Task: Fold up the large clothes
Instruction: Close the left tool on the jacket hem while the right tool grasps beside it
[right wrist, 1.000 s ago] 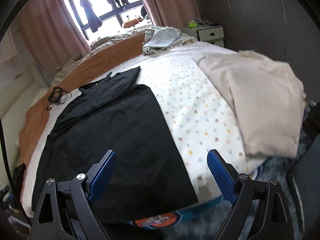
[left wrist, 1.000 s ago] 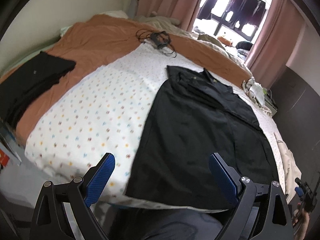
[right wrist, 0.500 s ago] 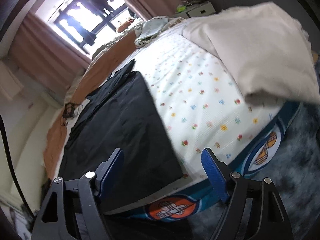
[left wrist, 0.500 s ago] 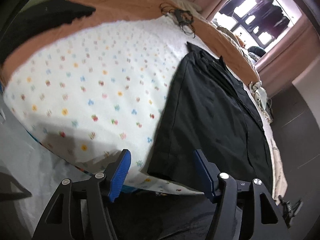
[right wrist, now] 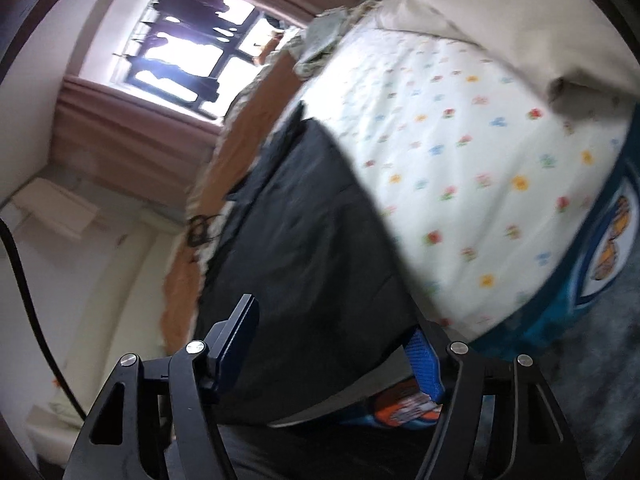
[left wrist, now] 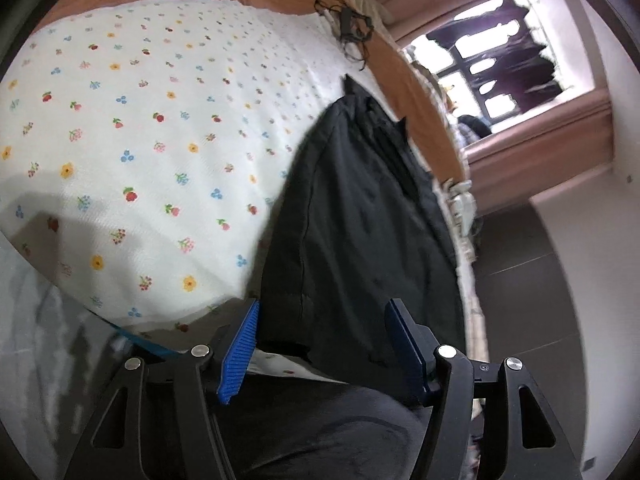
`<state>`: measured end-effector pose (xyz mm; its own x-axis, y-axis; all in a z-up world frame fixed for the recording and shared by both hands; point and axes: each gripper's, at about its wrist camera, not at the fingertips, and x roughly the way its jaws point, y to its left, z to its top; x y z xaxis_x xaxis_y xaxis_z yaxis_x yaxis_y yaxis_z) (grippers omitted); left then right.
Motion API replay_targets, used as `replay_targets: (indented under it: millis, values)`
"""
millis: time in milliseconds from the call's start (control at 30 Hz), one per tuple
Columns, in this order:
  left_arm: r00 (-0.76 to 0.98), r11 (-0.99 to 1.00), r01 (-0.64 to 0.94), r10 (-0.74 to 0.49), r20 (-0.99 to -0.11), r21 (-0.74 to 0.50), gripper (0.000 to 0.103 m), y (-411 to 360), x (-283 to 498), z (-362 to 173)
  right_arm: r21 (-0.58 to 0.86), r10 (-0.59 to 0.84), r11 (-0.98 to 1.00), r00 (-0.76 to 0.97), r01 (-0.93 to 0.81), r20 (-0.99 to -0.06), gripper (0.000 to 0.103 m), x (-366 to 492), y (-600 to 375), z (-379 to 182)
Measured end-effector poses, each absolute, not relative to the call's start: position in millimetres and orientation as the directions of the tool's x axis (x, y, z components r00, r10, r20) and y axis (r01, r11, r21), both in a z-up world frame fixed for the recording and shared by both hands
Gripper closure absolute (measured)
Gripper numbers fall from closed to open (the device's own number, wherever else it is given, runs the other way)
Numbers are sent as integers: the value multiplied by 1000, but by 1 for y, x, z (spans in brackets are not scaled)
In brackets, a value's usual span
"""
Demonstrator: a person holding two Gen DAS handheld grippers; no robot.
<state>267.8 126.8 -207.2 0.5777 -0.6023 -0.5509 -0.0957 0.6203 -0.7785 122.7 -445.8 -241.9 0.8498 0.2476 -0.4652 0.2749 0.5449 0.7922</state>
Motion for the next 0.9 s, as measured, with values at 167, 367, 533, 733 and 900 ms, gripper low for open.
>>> replay_targets:
  millis: [167, 367, 533, 733, 900]
  values:
    - [602, 638, -95, -575, -555, -764, 38, 129, 265, -199, 795, 246, 547, 857, 263, -453, 32, 125, -441, -240]
    - [558, 725, -131, -510, -655, -676, 39, 117, 276, -213, 758, 215, 569, 833, 318, -510, 32, 134, -435, -249]
    - [557, 808, -121, -426, -713, -577, 49, 106, 279, -209, 722, 165, 594, 825, 353, -540, 32, 142, -429, -245]
    - [576, 802, -148, -405, -710, -578, 92, 112, 282, -215, 692, 117, 593, 806, 412, -580, 97, 150, -436, -243]
    - [633, 788, -107, -416, -653, -606, 97, 113, 269, -186, 717, 114, 586, 838, 376, -533, 98, 145, -440, -218]
